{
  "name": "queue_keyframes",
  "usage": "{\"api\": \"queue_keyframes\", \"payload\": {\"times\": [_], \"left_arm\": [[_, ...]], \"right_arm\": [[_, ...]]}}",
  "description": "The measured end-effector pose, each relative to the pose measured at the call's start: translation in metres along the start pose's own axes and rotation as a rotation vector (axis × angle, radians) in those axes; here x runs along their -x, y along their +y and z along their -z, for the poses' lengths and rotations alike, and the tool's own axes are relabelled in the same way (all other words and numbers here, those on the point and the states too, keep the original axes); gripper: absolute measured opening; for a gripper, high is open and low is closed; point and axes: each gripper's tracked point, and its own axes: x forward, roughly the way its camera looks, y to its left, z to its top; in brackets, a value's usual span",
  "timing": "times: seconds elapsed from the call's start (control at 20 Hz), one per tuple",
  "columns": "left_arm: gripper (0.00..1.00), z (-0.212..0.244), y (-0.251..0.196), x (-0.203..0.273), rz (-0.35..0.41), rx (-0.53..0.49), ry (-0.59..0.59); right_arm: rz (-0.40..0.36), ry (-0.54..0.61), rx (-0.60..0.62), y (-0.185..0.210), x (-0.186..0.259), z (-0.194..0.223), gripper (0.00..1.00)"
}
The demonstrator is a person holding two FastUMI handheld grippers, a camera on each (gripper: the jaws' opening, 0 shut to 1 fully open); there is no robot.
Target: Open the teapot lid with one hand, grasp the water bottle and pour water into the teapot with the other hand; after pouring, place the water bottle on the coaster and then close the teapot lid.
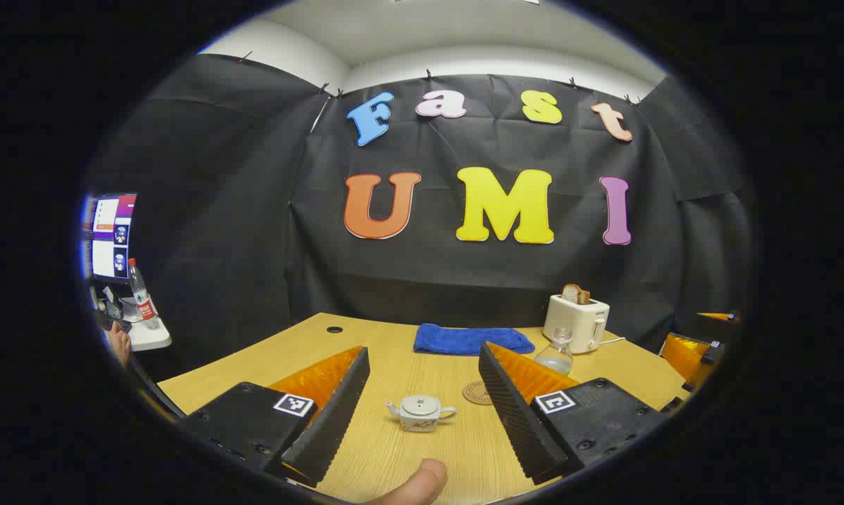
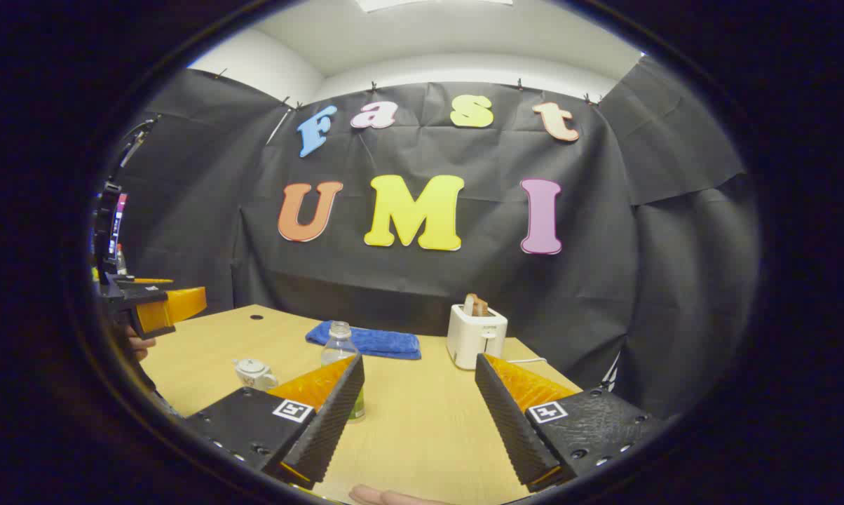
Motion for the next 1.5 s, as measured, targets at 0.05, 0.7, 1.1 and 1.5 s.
{"api": "queue_keyframes", "payload": {"times": [0.05,0.7,1.1,1.5], "left_arm": [[0.98,0.001,0.001,-0.001,-0.005,0.000,0.003],[0.98,0.000,0.009,-0.007,0.000,0.010,-0.019],[0.98,0.023,0.019,-0.046,-0.001,0.039,0.006],[0.96,0.101,0.018,-0.110,0.011,-0.041,0.076]], "right_arm": [[0.006,-0.010,0.000,-0.002,0.000,-0.003,0.97],[0.015,0.000,-0.012,0.000,-0.005,0.005,0.95],[0.040,-0.009,0.013,-0.007,-0.008,0.005,0.97],[0.060,0.015,0.010,-0.017,-0.016,0.017,0.95]]}}
